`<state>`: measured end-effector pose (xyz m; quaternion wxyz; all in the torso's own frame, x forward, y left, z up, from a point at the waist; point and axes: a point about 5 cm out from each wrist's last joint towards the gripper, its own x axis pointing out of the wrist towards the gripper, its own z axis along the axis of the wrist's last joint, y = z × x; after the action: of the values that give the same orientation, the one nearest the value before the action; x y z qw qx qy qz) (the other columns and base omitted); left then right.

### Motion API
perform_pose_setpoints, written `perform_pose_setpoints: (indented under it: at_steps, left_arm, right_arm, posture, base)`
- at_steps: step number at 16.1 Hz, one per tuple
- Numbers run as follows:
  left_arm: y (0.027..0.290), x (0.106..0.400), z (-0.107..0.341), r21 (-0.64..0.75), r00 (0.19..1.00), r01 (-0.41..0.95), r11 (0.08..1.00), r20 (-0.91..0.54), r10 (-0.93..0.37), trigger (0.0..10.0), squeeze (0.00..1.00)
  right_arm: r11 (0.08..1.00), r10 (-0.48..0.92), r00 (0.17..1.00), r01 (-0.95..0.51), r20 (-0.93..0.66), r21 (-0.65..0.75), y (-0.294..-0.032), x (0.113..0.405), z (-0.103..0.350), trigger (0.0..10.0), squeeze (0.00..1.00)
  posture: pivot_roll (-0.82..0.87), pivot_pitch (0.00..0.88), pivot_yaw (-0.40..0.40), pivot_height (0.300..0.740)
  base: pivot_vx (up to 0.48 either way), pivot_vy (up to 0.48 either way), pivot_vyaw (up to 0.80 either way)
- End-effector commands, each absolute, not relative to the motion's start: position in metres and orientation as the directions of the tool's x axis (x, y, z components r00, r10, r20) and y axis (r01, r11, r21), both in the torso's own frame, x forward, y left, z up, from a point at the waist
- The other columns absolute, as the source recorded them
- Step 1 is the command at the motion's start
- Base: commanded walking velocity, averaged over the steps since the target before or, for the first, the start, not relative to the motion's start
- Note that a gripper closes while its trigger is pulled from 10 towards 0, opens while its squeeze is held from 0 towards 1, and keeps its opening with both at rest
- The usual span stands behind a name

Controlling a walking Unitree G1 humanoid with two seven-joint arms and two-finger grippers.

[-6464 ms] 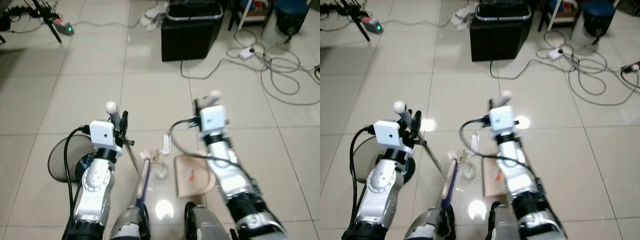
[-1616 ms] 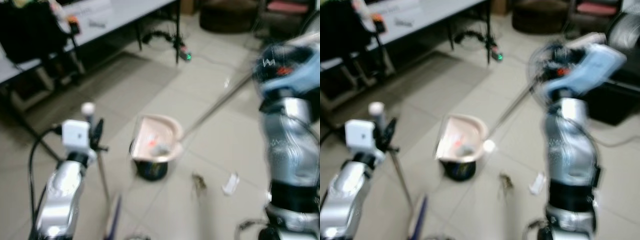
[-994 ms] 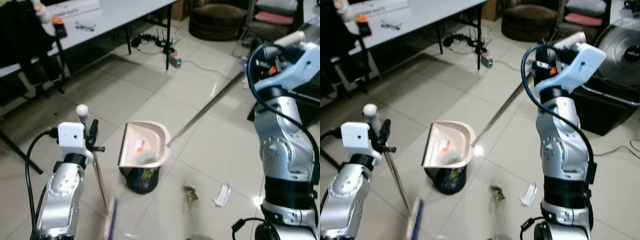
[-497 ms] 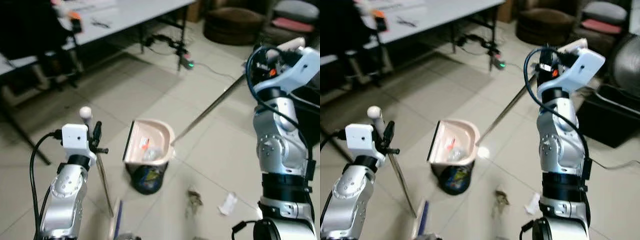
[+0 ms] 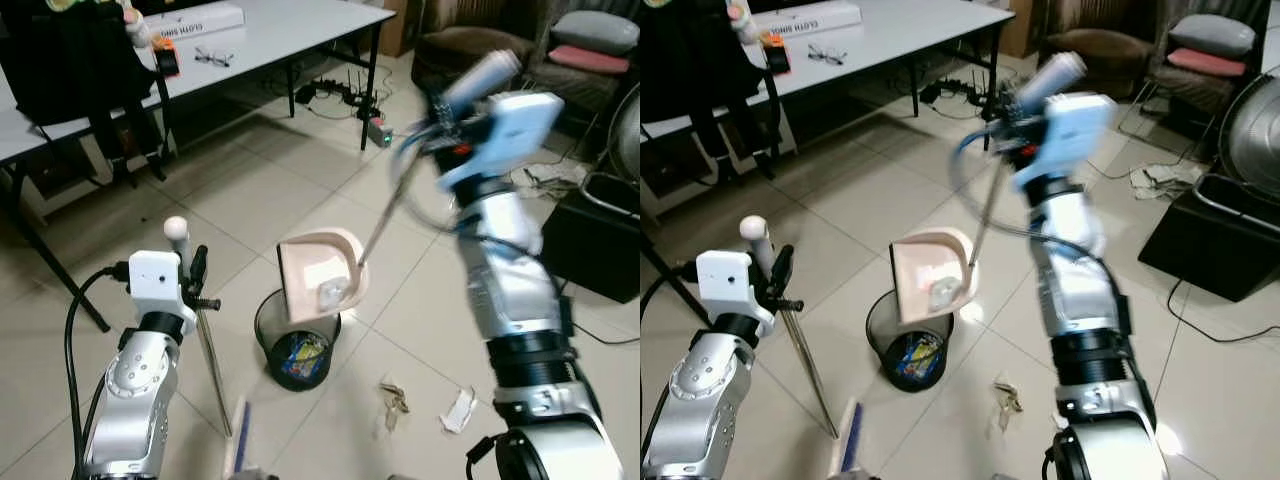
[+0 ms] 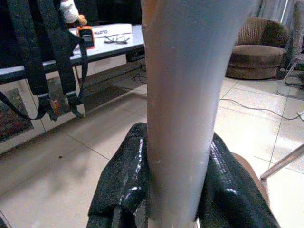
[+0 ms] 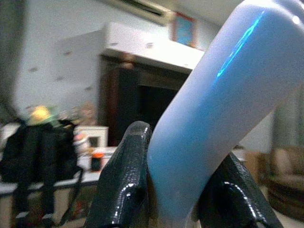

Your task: Sweep floor

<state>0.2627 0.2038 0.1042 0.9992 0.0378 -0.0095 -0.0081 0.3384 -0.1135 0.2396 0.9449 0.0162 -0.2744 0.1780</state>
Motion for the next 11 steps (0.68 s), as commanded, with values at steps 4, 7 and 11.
perform_pose_setpoints:
  at_steps: [4, 7, 11]
  left_arm:
    - [0.203, 0.265, 0.109, 0.09, 0.999, 0.02, 0.996, 0.043, -0.024, 10.0, 0.0]
    - [0.199, 0.266, 0.109, 0.101, 0.998, 0.04, 0.994, 0.046, -0.045, 10.0, 0.0]
    - [0.197, 0.267, 0.11, 0.115, 0.997, 0.056, 0.992, 0.049, -0.062, 10.0, 0.0]
  right_arm:
    - [0.851, 0.522, 0.662, -0.451, 0.538, -0.27, -0.081, 0.323, 0.232, 10.0, 0.0]
    - [0.744, 0.668, 0.558, -0.514, 0.493, -0.426, -0.057, 0.305, 0.215, 10.0, 0.0]
    - [0.692, 0.722, 0.508, -0.514, 0.47, -0.507, -0.051, 0.299, 0.207, 10.0, 0.0]
  posture:
    - [-0.05, 0.017, 0.015, 0.74]
    - [-0.05, 0.019, 0.019, 0.74]
    - [-0.05, 0.021, 0.025, 0.74]
  base:
    - [0.0, 0.0, 0.0]
    - [0.0, 0.0, 0.0]
    - [0.0, 0.0, 0.0]
